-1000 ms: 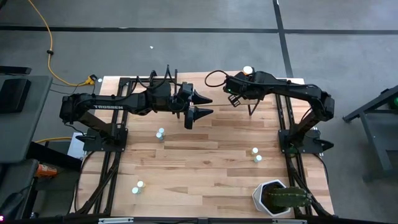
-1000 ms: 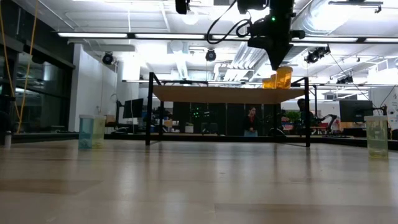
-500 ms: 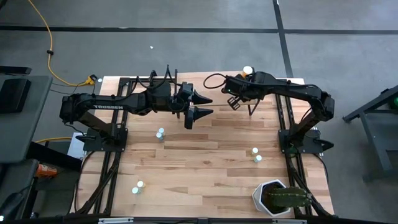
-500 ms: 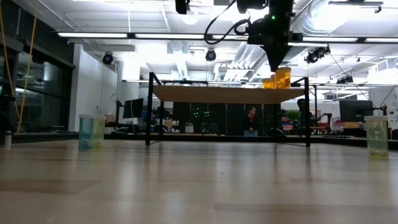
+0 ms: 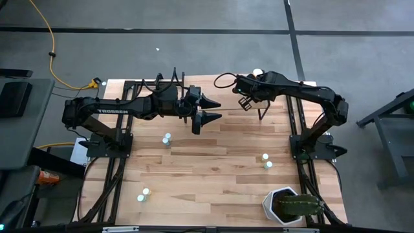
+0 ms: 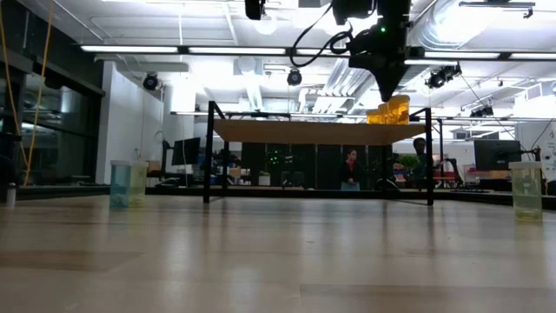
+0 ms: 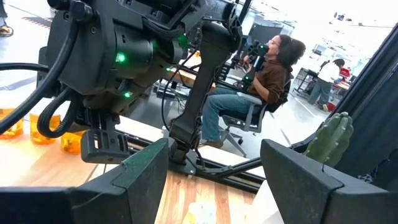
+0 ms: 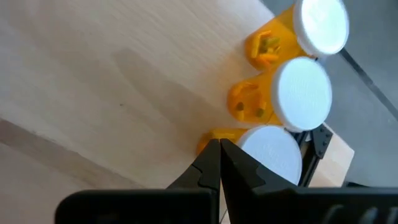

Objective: Pick and place medicine bottles onto shelf by color
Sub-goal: Adjust the orange pill bottle on the shelf, then put the middle right yellow pill bottle on the shelf

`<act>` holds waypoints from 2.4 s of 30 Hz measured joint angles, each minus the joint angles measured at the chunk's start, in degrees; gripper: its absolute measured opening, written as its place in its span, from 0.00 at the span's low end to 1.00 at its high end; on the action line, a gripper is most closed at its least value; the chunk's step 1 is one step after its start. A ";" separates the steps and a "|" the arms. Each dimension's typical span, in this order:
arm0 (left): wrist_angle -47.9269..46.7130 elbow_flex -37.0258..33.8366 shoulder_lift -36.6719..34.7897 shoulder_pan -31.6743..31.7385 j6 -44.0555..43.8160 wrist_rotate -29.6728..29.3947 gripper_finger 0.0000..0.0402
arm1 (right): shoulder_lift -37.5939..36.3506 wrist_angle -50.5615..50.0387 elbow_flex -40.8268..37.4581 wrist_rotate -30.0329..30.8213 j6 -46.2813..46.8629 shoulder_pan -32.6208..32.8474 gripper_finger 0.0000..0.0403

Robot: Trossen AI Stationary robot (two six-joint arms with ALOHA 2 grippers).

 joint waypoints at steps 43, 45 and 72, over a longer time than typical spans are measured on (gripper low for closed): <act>0.02 0.00 0.00 0.00 -0.01 -0.68 0.60 | 10.82 5.86 15.30 -7.21 -15.10 -17.99 0.00; 0.02 0.00 0.00 0.00 0.00 -0.68 0.60 | 10.82 5.45 15.30 -6.45 -15.07 -17.99 0.00; -17.06 0.00 -11.53 7.11 6.48 -0.19 0.60 | 0.40 18.76 13.65 -16.28 -17.74 -13.88 0.00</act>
